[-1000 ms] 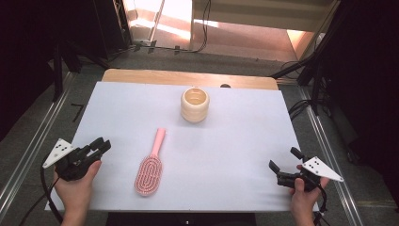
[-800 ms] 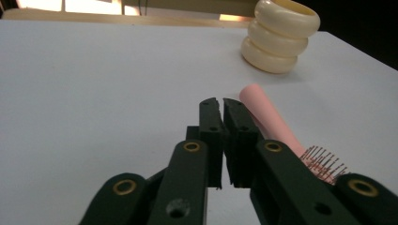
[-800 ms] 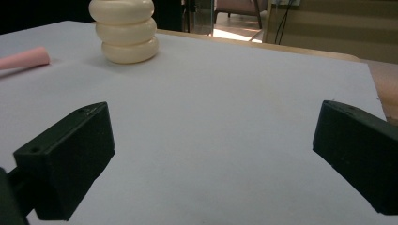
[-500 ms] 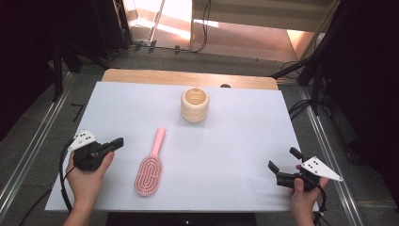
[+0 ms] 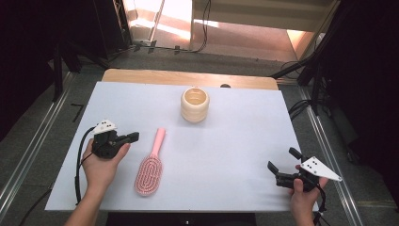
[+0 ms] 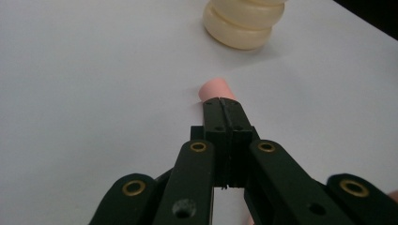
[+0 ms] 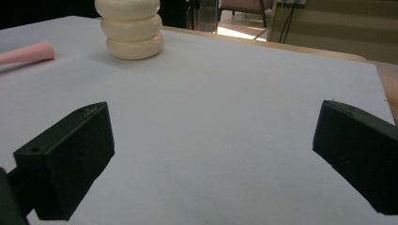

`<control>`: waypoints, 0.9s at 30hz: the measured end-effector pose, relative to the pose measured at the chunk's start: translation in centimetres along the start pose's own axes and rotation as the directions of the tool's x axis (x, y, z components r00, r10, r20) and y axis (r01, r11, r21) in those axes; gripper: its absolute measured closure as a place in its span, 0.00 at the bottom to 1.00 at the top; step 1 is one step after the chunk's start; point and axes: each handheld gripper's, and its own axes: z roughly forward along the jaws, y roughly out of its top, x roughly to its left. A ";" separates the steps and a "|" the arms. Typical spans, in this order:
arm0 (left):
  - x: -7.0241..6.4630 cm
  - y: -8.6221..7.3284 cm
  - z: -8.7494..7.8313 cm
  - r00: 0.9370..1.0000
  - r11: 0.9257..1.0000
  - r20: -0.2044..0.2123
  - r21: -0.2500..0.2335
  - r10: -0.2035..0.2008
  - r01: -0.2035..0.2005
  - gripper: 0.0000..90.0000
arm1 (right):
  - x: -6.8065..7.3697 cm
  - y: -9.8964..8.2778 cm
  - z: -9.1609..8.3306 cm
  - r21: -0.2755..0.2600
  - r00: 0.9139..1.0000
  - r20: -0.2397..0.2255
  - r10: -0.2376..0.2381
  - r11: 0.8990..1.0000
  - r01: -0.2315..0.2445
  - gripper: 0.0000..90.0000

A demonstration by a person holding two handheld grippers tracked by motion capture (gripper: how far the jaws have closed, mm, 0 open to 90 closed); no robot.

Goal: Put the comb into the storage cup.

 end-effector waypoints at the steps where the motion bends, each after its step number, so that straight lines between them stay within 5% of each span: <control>1: 0.0 0.1 0.4 1.000 1.000 -0.003 0.013 0.008 -0.008 1.00 | 0.0 0.0 0.0 -0.001 1.000 -0.001 -0.001 1.000 0.001 0.00; 7: -0.3 0.8 2.5 1.000 0.997 -0.003 0.080 0.005 -0.005 1.00 | 0.0 0.0 0.0 0.001 1.000 -0.001 -0.001 1.000 0.001 0.00; 15: -0.4 1.3 4.4 0.998 0.990 -0.055 0.137 -0.014 0.022 1.00 | 0.0 0.0 0.0 0.004 1.000 -0.003 -0.006 1.000 0.006 0.00; 27: -0.6 1.7 7.2 0.999 0.975 -0.045 0.220 -0.021 0.030 1.00 | 0.0 0.0 0.0 0.002 1.000 -0.005 -0.004 1.000 0.004 0.00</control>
